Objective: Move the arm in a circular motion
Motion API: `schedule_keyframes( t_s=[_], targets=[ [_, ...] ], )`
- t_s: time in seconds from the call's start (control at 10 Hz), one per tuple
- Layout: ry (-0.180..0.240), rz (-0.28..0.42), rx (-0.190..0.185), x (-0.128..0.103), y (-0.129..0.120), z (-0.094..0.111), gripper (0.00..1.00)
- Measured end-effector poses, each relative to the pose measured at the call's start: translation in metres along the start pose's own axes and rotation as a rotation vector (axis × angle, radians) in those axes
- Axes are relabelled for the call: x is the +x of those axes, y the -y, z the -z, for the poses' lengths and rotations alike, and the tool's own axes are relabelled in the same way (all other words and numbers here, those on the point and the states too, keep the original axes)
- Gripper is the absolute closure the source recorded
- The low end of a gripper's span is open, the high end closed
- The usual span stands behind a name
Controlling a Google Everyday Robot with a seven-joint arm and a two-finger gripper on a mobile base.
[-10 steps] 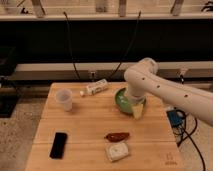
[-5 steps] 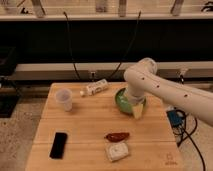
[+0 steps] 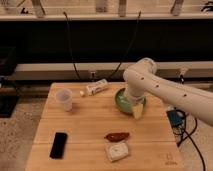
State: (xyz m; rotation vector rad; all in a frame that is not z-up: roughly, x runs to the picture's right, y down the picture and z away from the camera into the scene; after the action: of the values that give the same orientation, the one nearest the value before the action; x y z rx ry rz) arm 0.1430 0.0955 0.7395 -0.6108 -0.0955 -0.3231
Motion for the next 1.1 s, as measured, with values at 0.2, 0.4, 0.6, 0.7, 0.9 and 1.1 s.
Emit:
schedule_keyframes(
  t_s=[0.2, 0.4, 0.6, 0.7, 0.9, 1.1],
  targets=[
    [0.021, 0.038, -0.003, -0.018, -0.001, 0.003, 0.2],
    [0.046, 0.088, -0.002, -0.04, -0.007, 0.006, 0.2],
    [0.072, 0.139, 0.002, -0.058, -0.02, 0.009, 0.2],
    [0.081, 0.159, 0.003, -0.065, -0.029, 0.01, 0.2],
    [0.105, 0.19, 0.005, -0.074, -0.053, 0.011, 0.2],
    [0.121, 0.172, 0.009, -0.065, -0.066, 0.012, 0.2]
  ],
)
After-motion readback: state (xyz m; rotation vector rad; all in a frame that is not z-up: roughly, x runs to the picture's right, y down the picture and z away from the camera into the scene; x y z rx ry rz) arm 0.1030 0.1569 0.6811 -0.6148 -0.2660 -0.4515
